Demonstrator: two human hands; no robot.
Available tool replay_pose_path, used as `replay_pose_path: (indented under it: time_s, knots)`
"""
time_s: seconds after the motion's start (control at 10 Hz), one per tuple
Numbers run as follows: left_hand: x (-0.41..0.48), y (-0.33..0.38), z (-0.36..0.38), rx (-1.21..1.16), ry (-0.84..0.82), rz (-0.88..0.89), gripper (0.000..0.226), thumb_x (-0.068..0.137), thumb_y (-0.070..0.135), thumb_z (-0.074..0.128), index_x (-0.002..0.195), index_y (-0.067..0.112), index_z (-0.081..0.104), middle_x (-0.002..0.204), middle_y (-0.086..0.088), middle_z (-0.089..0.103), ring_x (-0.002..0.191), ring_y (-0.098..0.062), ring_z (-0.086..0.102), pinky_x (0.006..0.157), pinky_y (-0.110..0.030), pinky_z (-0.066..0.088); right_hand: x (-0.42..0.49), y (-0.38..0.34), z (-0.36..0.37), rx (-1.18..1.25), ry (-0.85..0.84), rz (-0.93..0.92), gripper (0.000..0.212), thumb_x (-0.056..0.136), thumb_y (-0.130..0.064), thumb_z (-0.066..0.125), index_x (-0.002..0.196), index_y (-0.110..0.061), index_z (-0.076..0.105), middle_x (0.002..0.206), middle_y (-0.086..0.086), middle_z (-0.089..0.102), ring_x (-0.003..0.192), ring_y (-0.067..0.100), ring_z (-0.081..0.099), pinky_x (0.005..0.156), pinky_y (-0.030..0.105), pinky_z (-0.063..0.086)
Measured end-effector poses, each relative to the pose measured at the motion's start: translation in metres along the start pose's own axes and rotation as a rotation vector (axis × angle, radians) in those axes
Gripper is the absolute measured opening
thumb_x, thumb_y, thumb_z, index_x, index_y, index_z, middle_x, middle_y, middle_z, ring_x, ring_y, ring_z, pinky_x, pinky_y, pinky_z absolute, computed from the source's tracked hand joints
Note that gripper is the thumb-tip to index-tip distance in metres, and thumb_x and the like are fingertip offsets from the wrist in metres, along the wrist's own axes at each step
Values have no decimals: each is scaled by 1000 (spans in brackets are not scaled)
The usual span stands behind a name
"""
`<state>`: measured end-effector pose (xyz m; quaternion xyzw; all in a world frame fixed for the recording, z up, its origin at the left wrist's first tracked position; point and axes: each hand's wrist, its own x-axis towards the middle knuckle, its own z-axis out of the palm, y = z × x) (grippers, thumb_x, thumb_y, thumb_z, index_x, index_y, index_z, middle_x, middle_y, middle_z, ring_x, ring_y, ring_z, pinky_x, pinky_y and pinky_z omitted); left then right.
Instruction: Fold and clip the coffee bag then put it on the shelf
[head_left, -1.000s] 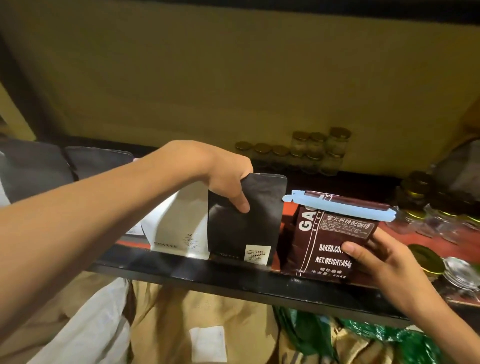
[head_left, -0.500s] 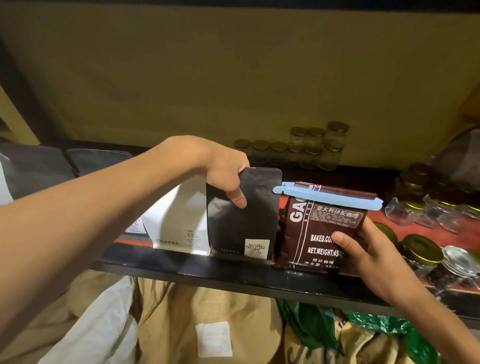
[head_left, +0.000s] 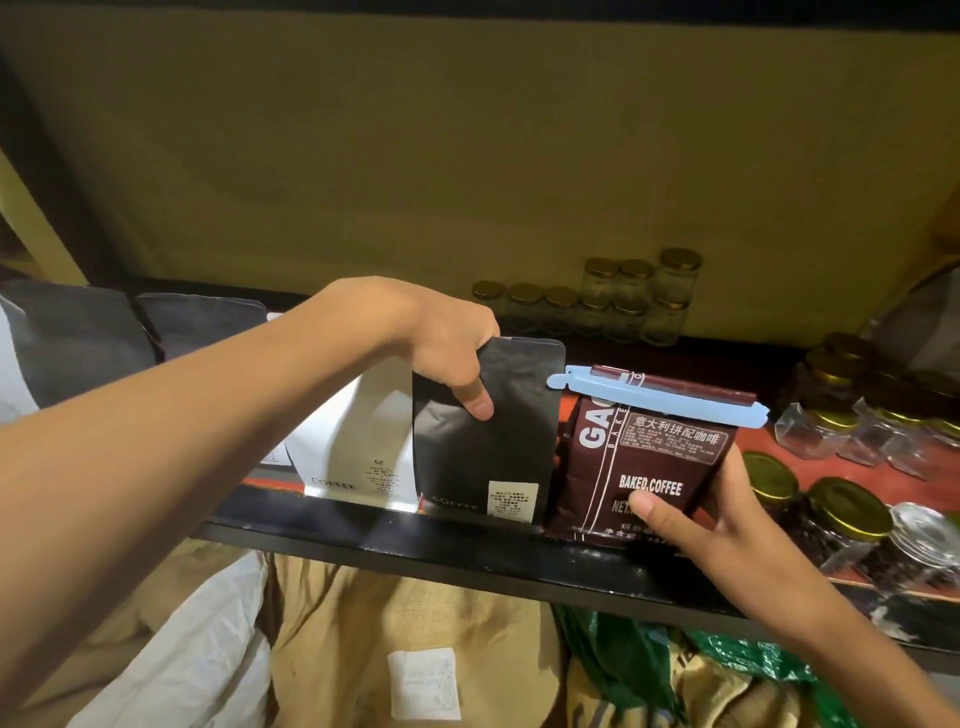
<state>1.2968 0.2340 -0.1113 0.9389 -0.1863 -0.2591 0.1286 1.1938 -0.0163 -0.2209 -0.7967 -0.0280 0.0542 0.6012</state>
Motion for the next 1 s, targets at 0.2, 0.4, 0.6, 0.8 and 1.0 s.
replay_pose_path:
  time_s: [0.2, 0.4, 0.6, 0.8, 1.0]
  knots:
    - [0, 0, 2, 2, -1, 26, 13, 85, 20, 73, 94, 11, 72, 92, -6, 75, 90, -25, 70, 91, -42, 55, -23, -39, -11, -181, 401, -183, 87, 82, -56, 57, 151, -47, 4, 158, -22, 19, 142, 5, 27, 115, 46, 26]
    - [-1, 1, 2, 4, -9, 16, 14, 85, 20, 72, 96, 11, 69, 94, -9, 73, 92, -27, 69, 92, -44, 54, -3, -80, 19, -1057, 254, -442, 73, 92, -63, 24, 153, -23, 19, 155, -3, 33, 144, 14, 24, 120, 40, 13]
    - [-4, 0, 4, 107, 88, 23, 19, 81, 38, 73, 91, 25, 64, 89, 6, 70, 85, -17, 66, 80, -36, 51, 0, -67, 33, -1174, 194, -368, 79, 88, -69, 19, 152, -23, 21, 157, -2, 34, 148, 20, 22, 120, 45, 11]
    - [-42, 3, 2, 220, 378, 136, 60, 86, 60, 55, 141, 46, 37, 145, 13, 50, 132, -15, 47, 101, -41, 39, -17, -89, 22, -1239, 145, -285, 81, 86, -73, 15, 152, -36, -13, 163, -5, -9, 150, 21, -10, 120, 47, 0]
    - [-148, 2, 40, 93, 510, 107, 82, 80, 70, 46, 151, 41, 19, 163, 8, 18, 151, -23, 12, 124, -44, 6, -90, -136, 23, -1201, 174, -170, 86, 75, -87, 11, 142, -50, -27, 163, -6, -8, 150, 25, -4, 117, 51, 7]
